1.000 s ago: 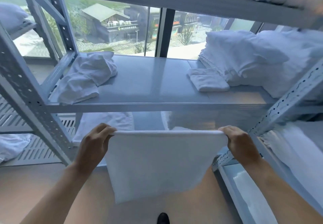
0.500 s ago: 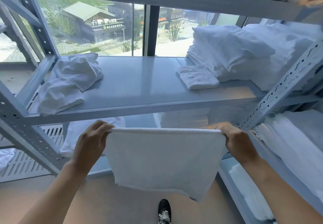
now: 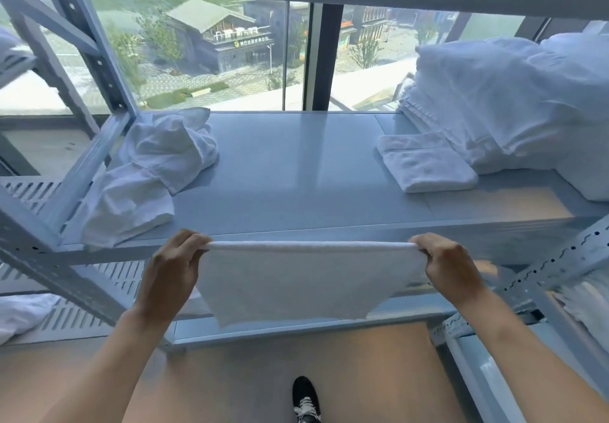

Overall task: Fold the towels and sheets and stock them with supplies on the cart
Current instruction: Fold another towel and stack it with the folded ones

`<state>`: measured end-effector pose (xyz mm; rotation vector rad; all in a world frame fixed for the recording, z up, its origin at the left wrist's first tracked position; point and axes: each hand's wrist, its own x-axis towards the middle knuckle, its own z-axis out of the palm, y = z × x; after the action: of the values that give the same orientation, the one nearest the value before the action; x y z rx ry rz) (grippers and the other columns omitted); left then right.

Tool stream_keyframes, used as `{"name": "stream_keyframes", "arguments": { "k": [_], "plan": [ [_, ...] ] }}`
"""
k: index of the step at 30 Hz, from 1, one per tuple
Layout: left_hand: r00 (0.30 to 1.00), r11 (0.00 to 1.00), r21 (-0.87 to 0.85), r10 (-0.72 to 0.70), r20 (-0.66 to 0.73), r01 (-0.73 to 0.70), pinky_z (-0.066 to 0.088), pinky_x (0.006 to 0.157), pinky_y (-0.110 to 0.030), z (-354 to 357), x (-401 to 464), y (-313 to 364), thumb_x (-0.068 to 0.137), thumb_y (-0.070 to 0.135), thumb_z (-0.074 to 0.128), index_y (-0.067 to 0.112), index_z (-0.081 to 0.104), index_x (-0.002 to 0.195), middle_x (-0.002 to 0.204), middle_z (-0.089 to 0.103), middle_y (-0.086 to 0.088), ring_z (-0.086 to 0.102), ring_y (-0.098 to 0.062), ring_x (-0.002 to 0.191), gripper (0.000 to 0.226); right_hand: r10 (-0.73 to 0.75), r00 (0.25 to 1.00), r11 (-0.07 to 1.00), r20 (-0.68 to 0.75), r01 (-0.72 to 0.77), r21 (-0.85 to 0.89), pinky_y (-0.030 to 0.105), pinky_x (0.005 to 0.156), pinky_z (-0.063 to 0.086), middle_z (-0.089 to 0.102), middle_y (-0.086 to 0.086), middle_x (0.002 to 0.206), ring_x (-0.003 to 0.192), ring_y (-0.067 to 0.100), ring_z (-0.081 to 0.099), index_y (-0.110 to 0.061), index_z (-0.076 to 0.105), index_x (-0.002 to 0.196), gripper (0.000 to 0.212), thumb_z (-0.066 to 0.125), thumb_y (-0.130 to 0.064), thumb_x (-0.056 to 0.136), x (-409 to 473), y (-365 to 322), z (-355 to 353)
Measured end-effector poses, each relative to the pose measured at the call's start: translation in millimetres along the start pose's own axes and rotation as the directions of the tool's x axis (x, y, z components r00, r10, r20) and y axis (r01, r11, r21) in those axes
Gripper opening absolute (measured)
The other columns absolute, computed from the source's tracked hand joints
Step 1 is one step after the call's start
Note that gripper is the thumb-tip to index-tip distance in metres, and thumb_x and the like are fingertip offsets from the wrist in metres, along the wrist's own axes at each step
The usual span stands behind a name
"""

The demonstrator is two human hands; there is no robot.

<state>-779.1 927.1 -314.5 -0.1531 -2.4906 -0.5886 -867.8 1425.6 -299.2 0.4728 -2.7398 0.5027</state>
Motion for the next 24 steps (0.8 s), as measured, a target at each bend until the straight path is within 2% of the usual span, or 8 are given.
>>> {"name": "stream_keyframes", "arguments": {
  "k": [3,7,12,16,18,21,24],
  "plan": [
    [0.998,0.998,0.022,-0.058,0.000,0.058,0.043,0.065,-0.025,19,24,-15,0.086,-0.006,0.072,0.011,0.071,0.100,0.095,0.064,0.002,0.060,-0.021,0.078,0.022,-0.005,1.000,1.000,0.013,0.005,0.017,0.038,0.069,0.056,0.075,0.009,0.089,0.080,0.032,0.072,-0.011,0.075,0.097,0.042,0.063,0.021,0.071,43,11,25],
    [0.995,0.993,0.068,-0.098,0.003,0.098,0.049,0.058,-0.034,49,60,-31,0.086,-0.008,0.071,0.012,0.069,0.100,0.091,0.062,0.001,0.061,-0.026,0.076,0.024,0.020,0.998,0.999,0.051,-0.022,0.031,0.038,0.063,0.053,0.071,0.006,0.086,0.078,0.034,0.068,-0.015,0.071,0.094,0.040,0.058,0.018,0.074,99,31,52],
    [0.986,0.974,0.162,-0.164,0.013,0.159,0.049,0.064,-0.039,84,98,-42,0.086,-0.016,0.049,0.011,0.065,0.105,0.095,0.061,-0.004,0.060,-0.032,0.084,0.036,-0.027,0.995,0.999,0.096,0.024,0.033,0.036,0.066,0.051,0.070,0.008,0.084,0.079,0.034,0.067,-0.010,0.072,0.093,0.043,0.055,0.022,0.070,161,53,75],
    [0.975,0.958,0.199,-0.218,0.037,0.206,0.053,0.070,-0.043,102,126,-51,0.077,-0.004,0.039,0.014,0.065,0.107,0.097,0.061,-0.005,0.060,-0.032,0.090,0.043,-0.072,0.993,0.997,0.096,0.069,0.033,0.035,0.060,0.045,0.063,0.008,0.073,0.070,0.035,0.063,-0.008,0.068,0.084,0.038,0.054,0.022,0.066,205,66,88],
    [0.965,0.948,0.208,-0.258,0.052,0.243,0.054,0.071,-0.045,113,141,-57,0.079,-0.001,0.039,0.014,0.065,0.107,0.100,0.063,-0.007,0.062,-0.034,0.091,0.041,-0.067,0.993,0.998,0.097,0.066,0.010,0.037,0.060,0.047,0.064,0.010,0.072,0.068,0.036,0.063,-0.008,0.069,0.084,0.037,0.055,0.021,0.065,226,71,94],
    [0.943,0.930,0.202,-0.326,0.071,0.306,0.055,0.073,-0.045,131,158,-64,0.082,-0.009,0.047,0.012,0.067,0.107,0.102,0.066,-0.010,0.064,-0.037,0.094,0.038,-0.033,0.990,0.999,0.139,0.035,-0.016,0.037,0.059,0.045,0.060,0.009,0.071,0.068,0.038,0.061,-0.011,0.062,0.079,0.033,0.053,0.018,0.066,248,75,107],
    [0.907,0.901,0.185,-0.412,0.085,0.391,0.054,0.076,-0.045,150,166,-68,0.089,-0.012,0.053,0.009,0.071,0.108,0.106,0.069,-0.012,0.065,-0.037,0.099,0.034,0.059,0.975,0.998,0.215,-0.049,-0.050,0.037,0.062,0.045,0.060,0.008,0.079,0.079,0.037,0.063,-0.015,0.061,0.082,0.033,0.050,0.015,0.071,254,78,126]
  ]
}}
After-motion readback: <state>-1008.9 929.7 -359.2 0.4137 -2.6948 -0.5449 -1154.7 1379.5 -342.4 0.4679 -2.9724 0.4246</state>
